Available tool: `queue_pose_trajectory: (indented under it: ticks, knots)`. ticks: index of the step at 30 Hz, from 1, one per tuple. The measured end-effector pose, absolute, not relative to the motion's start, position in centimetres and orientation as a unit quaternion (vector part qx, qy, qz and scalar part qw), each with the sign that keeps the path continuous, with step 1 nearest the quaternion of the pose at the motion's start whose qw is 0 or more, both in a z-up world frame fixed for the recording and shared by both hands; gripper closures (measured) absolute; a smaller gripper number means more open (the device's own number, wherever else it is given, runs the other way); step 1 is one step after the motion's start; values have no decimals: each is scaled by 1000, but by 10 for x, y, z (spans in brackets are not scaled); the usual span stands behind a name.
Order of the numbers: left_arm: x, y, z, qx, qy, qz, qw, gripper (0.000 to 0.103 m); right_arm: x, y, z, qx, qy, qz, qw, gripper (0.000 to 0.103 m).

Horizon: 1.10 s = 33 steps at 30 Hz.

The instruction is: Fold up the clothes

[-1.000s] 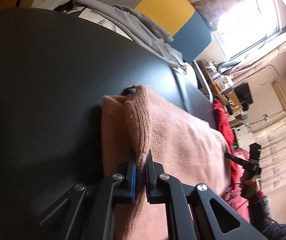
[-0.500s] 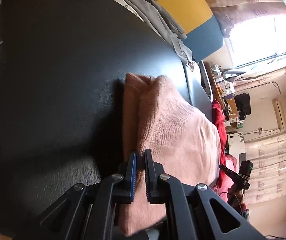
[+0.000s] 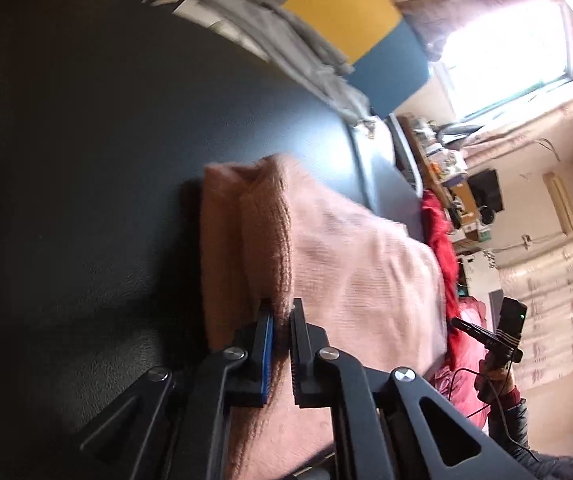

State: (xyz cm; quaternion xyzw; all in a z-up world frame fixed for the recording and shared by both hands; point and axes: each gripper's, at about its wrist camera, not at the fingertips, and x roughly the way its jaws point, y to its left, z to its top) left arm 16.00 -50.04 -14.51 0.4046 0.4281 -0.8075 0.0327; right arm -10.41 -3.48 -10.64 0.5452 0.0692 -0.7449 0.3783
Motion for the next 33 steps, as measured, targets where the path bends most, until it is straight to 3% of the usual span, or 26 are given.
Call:
queue_pose_trajectory:
  ticks: [8, 10, 11, 12, 13, 16, 22, 23, 24, 25, 33]
  knots:
    - [161, -505, -149, 416, 430, -800, 48, 97, -118, -18, -96, 523, 7, -760, 386, 100]
    - [160, -503, -153, 415, 433, -799, 46, 97, -124, -13, -96, 518, -13, -763, 386, 76]
    - [158, -501, -153, 415, 433, -799, 45, 97, -128, -10, -96, 516, -23, -764, 386, 37]
    - [158, -500, -154, 415, 432, -799, 44, 97, -131, -8, -96, 514, -34, -766, 386, 16]
    - [157, -499, -154, 416, 433, -798, 44, 97, -134, -5, -96, 511, -44, -767, 386, 15]
    - [157, -498, -155, 418, 433, -797, 46, 97, -144, 1, -97, 504, -73, -770, 385, 16]
    - [155, -503, -159, 425, 440, -789, 57, 97, -177, -29, -126, 534, -47, -755, 378, 19]
    - [155, -504, -160, 425, 440, -789, 58, 97, -179, -32, -130, 538, -43, -752, 379, 34]
    - [154, -504, -159, 427, 439, -789, 58, 97, -181, -36, -134, 542, -38, -749, 378, 76]
    - [153, -504, -159, 428, 438, -788, 58, 97, -182, -40, -138, 554, -30, -747, 365, 99]
    - [154, -501, -144, 420, 421, -803, 37, 97, -147, -40, -98, 538, 22, -759, 366, 96]
